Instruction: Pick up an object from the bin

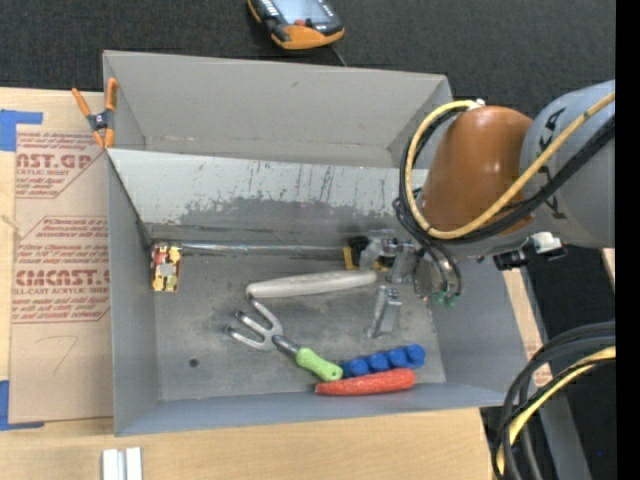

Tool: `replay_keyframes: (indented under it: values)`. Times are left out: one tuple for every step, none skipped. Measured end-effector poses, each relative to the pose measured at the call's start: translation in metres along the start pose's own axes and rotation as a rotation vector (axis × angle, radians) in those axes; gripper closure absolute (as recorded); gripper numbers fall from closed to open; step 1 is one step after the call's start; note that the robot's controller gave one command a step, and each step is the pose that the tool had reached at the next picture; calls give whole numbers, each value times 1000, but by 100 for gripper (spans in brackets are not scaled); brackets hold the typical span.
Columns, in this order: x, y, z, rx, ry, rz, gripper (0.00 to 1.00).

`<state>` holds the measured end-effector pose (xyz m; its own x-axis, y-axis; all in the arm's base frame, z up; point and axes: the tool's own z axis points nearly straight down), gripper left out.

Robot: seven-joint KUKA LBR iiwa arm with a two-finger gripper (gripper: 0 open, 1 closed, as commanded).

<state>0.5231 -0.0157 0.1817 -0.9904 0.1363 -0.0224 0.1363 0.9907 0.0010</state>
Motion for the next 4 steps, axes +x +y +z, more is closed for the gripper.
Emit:
replay_keyframes:
  values:
    - [13,-43,101,1,16,-258,0]
    - [15,-39,85,0,23,-251,0]
    - [-27,-66,25,0,18,-443,0]
    - [20,-54,87,-7,16,-477,0]
